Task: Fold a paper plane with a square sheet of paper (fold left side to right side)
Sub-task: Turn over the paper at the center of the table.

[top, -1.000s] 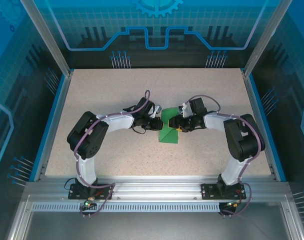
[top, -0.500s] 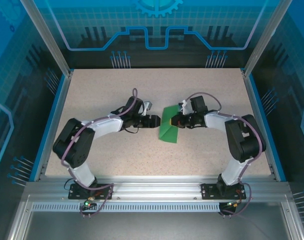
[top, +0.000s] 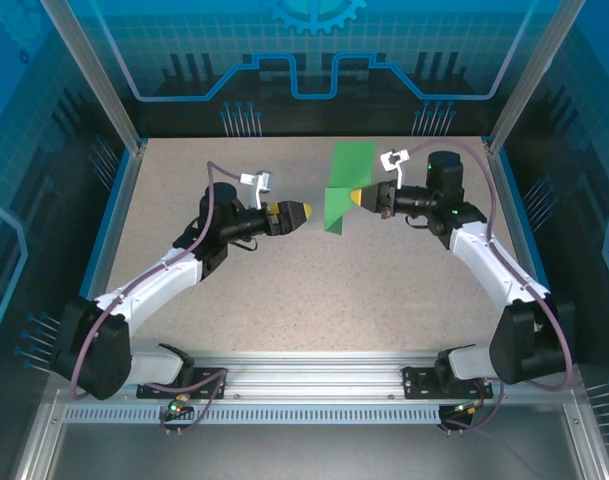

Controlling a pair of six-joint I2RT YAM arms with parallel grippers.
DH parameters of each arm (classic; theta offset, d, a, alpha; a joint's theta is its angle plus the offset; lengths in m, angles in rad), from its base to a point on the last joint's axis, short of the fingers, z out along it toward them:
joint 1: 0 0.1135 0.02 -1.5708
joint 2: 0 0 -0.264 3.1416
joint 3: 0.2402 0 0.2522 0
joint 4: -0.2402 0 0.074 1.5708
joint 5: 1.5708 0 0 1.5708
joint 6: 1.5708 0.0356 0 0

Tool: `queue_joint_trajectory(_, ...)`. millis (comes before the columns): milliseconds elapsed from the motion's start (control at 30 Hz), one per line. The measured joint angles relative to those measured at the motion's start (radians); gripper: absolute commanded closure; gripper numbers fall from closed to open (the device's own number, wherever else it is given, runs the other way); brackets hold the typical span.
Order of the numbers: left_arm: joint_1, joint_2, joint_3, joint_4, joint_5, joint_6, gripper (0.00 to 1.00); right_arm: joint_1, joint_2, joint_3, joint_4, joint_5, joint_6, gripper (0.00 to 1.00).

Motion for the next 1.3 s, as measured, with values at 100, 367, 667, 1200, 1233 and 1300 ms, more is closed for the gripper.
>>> queue_joint_trajectory(100, 0.0, 0.0, 0.001, 0.071, 0.065, -0.046, 0.01, 0.014, -0.01, 0.047, 0.02, -0.053, 0.001, 1.0)
queue_joint_trajectory(367, -0.029, 0.019, 0.052, 0.184, 0.178, -0.108, 0.04, 0.103, -0.01, 0.103, 0.032, -0.121, 0.01, 0.99)
queue_joint_trajectory(667, -0.048, 0.019, 0.066, 0.212, 0.202, -0.133, 0.4, 0.118, -0.002, 0.105, 0.062, -0.13, 0.047, 0.97)
queue_joint_trajectory(1200, -0.05, -0.021, 0.068, 0.131, 0.173, -0.073, 0.9, 0.104, -0.007, 0.076, 0.048, -0.084, 0.069, 0.57)
queue_joint_trajectory(1233, -0.053, -0.027, 0.072, 0.092, 0.159, -0.05, 0.91, 0.092, -0.014, 0.074, 0.02, -0.064, 0.054, 0.54)
queue_joint_trajectory(1300, -0.066, -0.036, 0.092, -0.006, 0.116, 0.007, 0.93, 0.065, -0.035, 0.071, -0.042, -0.014, 0.022, 0.47)
